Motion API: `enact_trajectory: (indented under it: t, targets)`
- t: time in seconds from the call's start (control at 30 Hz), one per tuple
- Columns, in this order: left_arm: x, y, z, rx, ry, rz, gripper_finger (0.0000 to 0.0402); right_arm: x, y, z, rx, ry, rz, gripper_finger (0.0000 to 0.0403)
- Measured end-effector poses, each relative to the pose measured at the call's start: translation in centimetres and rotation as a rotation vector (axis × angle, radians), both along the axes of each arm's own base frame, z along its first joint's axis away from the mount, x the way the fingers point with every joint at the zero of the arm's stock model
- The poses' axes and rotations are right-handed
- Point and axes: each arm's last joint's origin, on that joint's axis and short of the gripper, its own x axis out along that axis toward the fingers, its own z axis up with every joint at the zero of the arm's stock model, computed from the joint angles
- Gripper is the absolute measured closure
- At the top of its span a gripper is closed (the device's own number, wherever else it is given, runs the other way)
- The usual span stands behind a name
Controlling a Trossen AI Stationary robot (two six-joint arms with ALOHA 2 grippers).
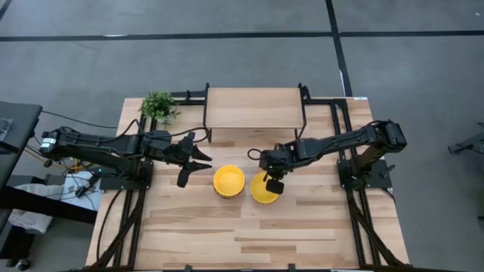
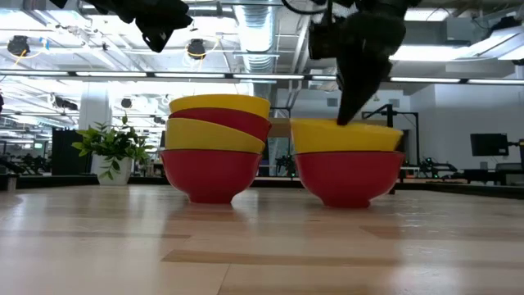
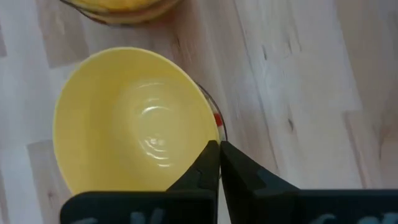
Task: Pick & Place Mini bowls
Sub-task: Put the bottom right yellow bowl on the shelf
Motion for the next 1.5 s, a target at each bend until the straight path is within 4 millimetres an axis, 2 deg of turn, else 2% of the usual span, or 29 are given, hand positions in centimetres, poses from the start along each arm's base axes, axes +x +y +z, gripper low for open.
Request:
enact_trajectory:
  t: [0.43, 0.57, 0.73, 0.93, 1.07, 1.17, 1.3, 1.5]
  targets:
    - [0.0, 0.0, 0.0, 0.0, 0.0, 0.0, 0.0293, 0.0, -0.1, 2.4, 0.01, 0.045, 0.033, 0.0403]
    - [0.0, 0.0, 0.0, 0.0, 0.0, 0.0, 0.0293, 0.0, -0.5, 3.7, 0.029, 0.054, 0.058, 0.0403]
    - [0.0, 0.0, 0.0, 0.0, 0.0, 0.0, 0.0293, 0.1, -1.6, 6.5, 0.06, 0.046, 0.112, 0.0403]
    - [0.0, 0.0, 0.0, 0.0, 0.0, 0.0, 0.0293, -0.4, -3.6, 10.8, 0.092, 0.019, 0.166, 0.0403]
    - [0.0, 0.0, 0.0, -0.006, 0.0, 0.002, 0.0293, -1.1, -5.2, 13.7, 0.113, -0.016, 0.153, 0.0403]
    - [0.0, 0.0, 0.0, -0.007, 0.0, 0.002, 0.0293, -1.5, -6.1, 15.1, 0.108, -0.038, 0.122, 0.0403]
    - [0.0, 0.0, 0.0, -0.007, 0.0, 0.003, 0.0293, -1.8, -6.6, 15.9, 0.101, -0.055, 0.117, 0.0403]
    - [0.0, 0.0, 0.0, -0.007, 0.0, 0.003, 0.0293, -1.8, -6.8, 15.9, 0.088, -0.057, 0.14, 0.0403]
